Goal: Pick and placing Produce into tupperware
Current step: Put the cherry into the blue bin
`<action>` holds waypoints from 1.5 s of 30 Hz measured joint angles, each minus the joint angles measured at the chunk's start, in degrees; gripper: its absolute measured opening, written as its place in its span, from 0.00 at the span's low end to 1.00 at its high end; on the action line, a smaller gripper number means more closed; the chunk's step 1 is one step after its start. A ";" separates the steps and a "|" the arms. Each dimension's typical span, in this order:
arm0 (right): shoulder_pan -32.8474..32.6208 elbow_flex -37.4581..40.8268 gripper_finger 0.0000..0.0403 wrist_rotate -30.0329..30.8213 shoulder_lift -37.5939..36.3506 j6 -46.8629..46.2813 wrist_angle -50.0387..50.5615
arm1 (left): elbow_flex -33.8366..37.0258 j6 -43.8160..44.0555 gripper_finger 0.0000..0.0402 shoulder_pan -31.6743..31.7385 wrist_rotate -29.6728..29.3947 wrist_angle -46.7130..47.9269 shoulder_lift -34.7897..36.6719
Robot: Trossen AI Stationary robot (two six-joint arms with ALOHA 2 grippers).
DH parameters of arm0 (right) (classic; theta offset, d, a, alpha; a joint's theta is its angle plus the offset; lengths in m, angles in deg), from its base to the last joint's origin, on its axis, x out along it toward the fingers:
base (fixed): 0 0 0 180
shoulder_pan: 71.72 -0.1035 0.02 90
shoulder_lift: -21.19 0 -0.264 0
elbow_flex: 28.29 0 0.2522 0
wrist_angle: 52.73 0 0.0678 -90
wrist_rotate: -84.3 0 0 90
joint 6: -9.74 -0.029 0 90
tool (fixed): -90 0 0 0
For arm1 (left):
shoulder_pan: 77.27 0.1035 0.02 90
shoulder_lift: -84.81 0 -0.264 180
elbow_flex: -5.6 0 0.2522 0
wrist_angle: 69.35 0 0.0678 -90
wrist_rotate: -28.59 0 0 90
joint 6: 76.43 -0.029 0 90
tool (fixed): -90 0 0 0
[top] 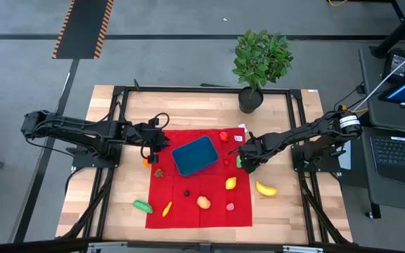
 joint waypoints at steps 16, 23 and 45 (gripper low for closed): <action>0.00 -0.02 0.43 2.41 0.00 -1.62 -1.35 | 0.01 0.00 0.24 0.00 0.01 -0.01 0.00; 0.02 -0.02 0.43 3.18 0.02 -1.60 -1.74 | 0.01 0.00 0.24 0.00 0.01 -0.01 0.00; 0.07 -0.15 0.25 3.26 -0.18 2.71 -1.87 | 0.01 -0.04 0.24 0.02 0.01 0.00 0.00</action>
